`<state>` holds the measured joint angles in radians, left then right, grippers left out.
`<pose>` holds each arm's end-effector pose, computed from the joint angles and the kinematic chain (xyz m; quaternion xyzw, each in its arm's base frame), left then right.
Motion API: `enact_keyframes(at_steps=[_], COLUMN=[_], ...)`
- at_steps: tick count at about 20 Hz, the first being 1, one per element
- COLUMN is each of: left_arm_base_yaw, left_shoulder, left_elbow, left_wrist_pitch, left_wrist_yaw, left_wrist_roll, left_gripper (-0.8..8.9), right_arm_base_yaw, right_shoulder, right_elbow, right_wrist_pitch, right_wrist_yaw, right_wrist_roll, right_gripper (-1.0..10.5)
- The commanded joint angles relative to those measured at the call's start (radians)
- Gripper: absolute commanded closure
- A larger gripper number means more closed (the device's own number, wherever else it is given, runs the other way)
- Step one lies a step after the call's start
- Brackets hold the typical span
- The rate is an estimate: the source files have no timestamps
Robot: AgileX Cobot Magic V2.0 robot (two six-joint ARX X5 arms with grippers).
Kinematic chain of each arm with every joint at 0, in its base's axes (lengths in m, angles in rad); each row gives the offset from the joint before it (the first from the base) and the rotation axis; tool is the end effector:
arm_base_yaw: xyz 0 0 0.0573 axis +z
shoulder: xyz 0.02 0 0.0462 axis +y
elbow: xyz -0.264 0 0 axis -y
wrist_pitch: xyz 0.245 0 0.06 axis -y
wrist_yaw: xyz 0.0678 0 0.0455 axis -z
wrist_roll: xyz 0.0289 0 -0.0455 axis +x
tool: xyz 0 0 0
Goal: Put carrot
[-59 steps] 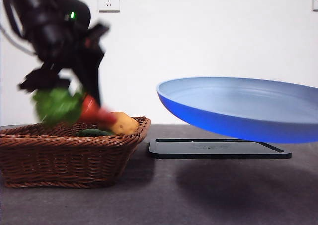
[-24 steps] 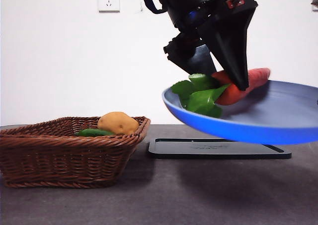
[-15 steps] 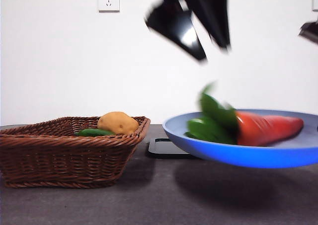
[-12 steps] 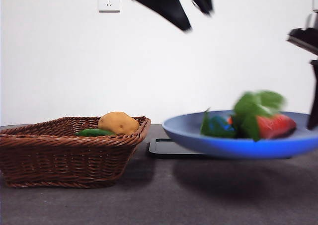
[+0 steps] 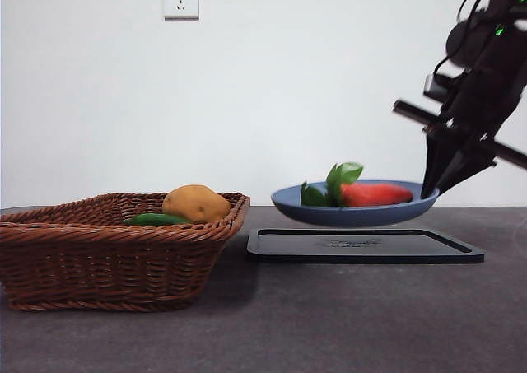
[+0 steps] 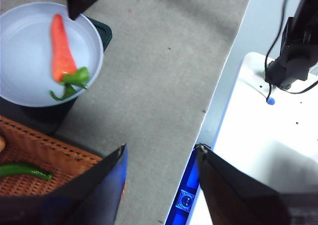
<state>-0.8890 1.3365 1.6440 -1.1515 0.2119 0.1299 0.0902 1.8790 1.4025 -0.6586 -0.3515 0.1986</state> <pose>0.1452 -0.1885 0.4198 0.1862 0.3546 -0.5013 0.7671 0.3829 0.0446 0.2099 0.1513 0.5487 0.1310 0.8117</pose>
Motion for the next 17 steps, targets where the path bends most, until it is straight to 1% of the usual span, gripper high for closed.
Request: enact_keyframes(at_steps=[1, 5, 7, 10, 12, 14, 16, 17], left_arm_base_yaw=[-0.006, -0.006, -0.006, -0.006, -0.006, -0.006, -0.006, -0.006], left_shoulder=[0.010, 0.010, 0.010, 0.010, 0.010, 0.011, 0.013, 0.019], left_elbow=[0.019, 0.019, 0.019, 0.019, 0.019, 0.019, 0.019, 0.019], left_wrist_pitch=[-0.004, 0.029, 0.030, 0.052, 0.082, 0.143, 0.249, 0.312], left_wrist_yaw=[-0.001, -0.001, -0.004, -0.027, -0.048, -0.126, -0.267, -0.341], left_wrist_roll=[-0.006, -0.006, -0.002, 0.003, 0.006, 0.009, 0.016, 0.032], left_gripper=[5.66, 5.66, 5.66, 5.66, 5.66, 5.68, 5.68, 5.68], right_arm_base_yaw=[0.001, 0.000, 0.001, 0.001, -0.007, -0.021, -0.033, -0.039], right_shoulder=[0.076, 0.127, 0.131, 0.131, 0.125, 0.090, 0.032, -0.006], right_elbow=[0.058, 0.061, 0.061, 0.061, 0.061, 0.061, 0.061, 0.061], right_wrist_pitch=[0.012, 0.045, 0.045, 0.048, 0.046, 0.013, -0.019, -0.042], right_wrist_yaw=[-0.006, -0.006, -0.006, -0.006, -0.010, -0.010, -0.016, -0.016], right_wrist_roll=[0.016, 0.025, 0.016, -0.033, -0.035, -0.035, -0.035, -0.036], right_gripper=[9.4, 9.3, 8.6, 7.4, 7.2, 7.3, 7.3, 7.3])
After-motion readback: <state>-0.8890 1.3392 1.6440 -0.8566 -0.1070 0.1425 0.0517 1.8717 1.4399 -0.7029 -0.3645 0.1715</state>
